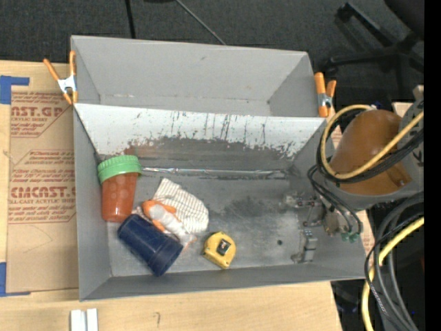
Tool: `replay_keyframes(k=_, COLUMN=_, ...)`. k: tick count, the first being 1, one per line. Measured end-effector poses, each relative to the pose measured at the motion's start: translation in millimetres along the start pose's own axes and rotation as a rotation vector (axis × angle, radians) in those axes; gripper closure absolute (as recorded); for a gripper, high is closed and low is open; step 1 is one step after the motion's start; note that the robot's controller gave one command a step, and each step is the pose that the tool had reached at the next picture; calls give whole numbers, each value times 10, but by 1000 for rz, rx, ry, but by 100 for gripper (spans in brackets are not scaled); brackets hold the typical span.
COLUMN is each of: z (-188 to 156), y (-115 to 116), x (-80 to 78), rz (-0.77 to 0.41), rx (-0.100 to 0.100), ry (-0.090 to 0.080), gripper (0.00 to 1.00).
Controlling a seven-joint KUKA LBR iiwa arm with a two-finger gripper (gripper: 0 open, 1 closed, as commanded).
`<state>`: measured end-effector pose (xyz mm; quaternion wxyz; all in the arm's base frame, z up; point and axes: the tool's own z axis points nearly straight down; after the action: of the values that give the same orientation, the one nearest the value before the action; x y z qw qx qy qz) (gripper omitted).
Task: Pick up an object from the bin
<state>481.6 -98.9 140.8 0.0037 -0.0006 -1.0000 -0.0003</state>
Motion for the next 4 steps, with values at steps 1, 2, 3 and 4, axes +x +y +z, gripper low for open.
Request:
replay_keyframes(k=1, z=-44, y=3, x=-19, rz=-2, rx=1, ry=-7, gripper=0)
replay_keyframes(k=2, z=714, y=554, x=-106, rz=-148, rx=0, ry=-7, gripper=100)
replay_keyframes(k=3, z=714, y=554, x=-106, rz=-148, rx=1, ry=-7, gripper=100)
replay_keyframes(k=4, z=574, y=664, x=-180, rz=-125, rx=0, ry=-6, gripper=100)
